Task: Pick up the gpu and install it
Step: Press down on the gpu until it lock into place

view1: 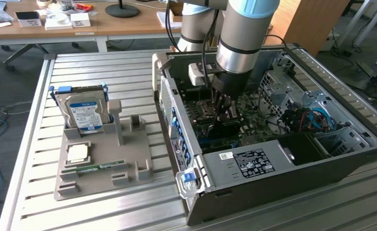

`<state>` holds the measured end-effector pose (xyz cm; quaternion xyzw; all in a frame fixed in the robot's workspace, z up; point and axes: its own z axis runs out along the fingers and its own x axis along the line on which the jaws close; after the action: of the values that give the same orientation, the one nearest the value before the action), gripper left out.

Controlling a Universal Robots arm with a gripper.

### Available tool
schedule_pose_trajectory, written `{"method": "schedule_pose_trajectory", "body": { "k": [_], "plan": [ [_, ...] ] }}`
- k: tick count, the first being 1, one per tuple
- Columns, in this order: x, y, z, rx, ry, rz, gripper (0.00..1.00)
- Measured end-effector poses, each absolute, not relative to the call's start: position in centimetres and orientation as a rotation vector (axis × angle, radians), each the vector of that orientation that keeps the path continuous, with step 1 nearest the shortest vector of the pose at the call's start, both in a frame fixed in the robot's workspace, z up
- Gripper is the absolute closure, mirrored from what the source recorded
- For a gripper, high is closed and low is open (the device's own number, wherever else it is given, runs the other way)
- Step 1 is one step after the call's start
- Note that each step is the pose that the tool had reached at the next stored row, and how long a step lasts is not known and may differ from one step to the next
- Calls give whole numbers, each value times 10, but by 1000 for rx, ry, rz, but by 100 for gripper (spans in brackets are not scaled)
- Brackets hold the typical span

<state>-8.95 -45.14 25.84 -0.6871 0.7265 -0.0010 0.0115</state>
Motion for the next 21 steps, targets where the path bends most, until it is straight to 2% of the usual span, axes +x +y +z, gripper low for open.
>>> {"method": "schedule_pose_trajectory", "body": {
  "k": [21],
  "plan": [
    [-90, -451, 305, -2143, 2266, -3, 89]
  ]
}}
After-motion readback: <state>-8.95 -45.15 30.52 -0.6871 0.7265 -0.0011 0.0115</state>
